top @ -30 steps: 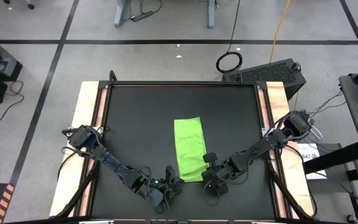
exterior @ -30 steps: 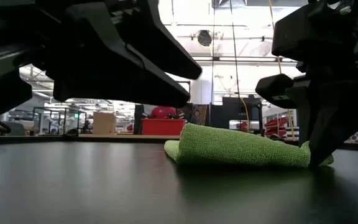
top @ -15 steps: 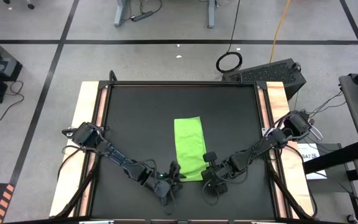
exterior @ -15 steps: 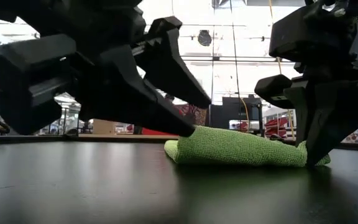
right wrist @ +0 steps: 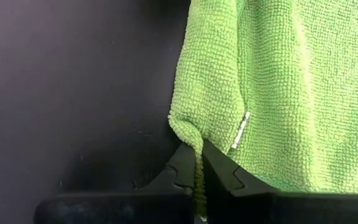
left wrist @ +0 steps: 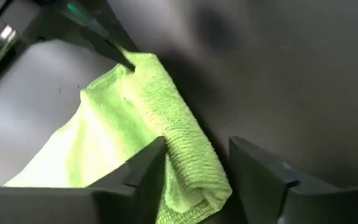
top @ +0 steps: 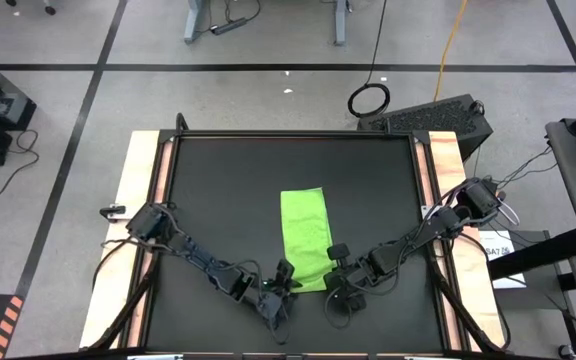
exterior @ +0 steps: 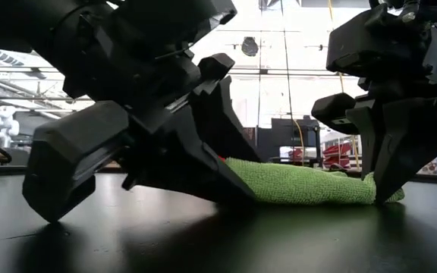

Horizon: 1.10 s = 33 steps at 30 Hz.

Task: Roll towel
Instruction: Roll the green microfiber towel

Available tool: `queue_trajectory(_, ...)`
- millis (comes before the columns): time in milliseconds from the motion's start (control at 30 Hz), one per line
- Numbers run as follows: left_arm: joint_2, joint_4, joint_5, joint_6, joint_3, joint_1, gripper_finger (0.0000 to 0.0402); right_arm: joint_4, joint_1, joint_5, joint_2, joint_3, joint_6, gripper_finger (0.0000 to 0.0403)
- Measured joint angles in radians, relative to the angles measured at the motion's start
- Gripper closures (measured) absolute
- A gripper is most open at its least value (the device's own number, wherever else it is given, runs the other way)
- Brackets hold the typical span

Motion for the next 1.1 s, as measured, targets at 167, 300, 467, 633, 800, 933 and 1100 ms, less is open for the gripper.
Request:
queue_trajectory(167,0.001,-0.041,0.006,-0.02,0.0,0.01,0.0308,0.0,0.0,-0.001,0.0,0.0,0.002,0.0402)
queue_trajectory(300,0.002,-0.048,0.05,-0.062,-0.002,0.024,0.0365,0.0,0.0,-0.003,0.0,0.0,0.002,0.0402)
queue_trajectory(467,0.003,-0.04,0.108,-0.204,-0.003,0.05,0.0391,-0.006,0.0,-0.004,0.0,0.0,0.001,0.0395)
queue_trajectory(633,-0.006,-0.037,0.198,-0.359,-0.004,0.077,0.0391,-0.045,0.021,0.034,-0.015,0.0,-0.018,0.0342)
queue_trajectory(800,-0.012,-0.019,0.351,-0.469,-0.004,0.111,0.0392,-0.089,0.058,0.125,-0.084,-0.001,-0.032,0.0251)
queue_trajectory(933,-0.012,-0.016,0.41,-0.522,-0.004,0.133,0.0393,-0.102,0.097,0.194,-0.138,-0.001,-0.033,0.0195)
queue_trajectory(1100,-0.012,0.005,0.494,-0.604,-0.005,0.158,0.0394,-0.098,0.178,0.273,-0.146,-0.006,-0.053,0.0182)
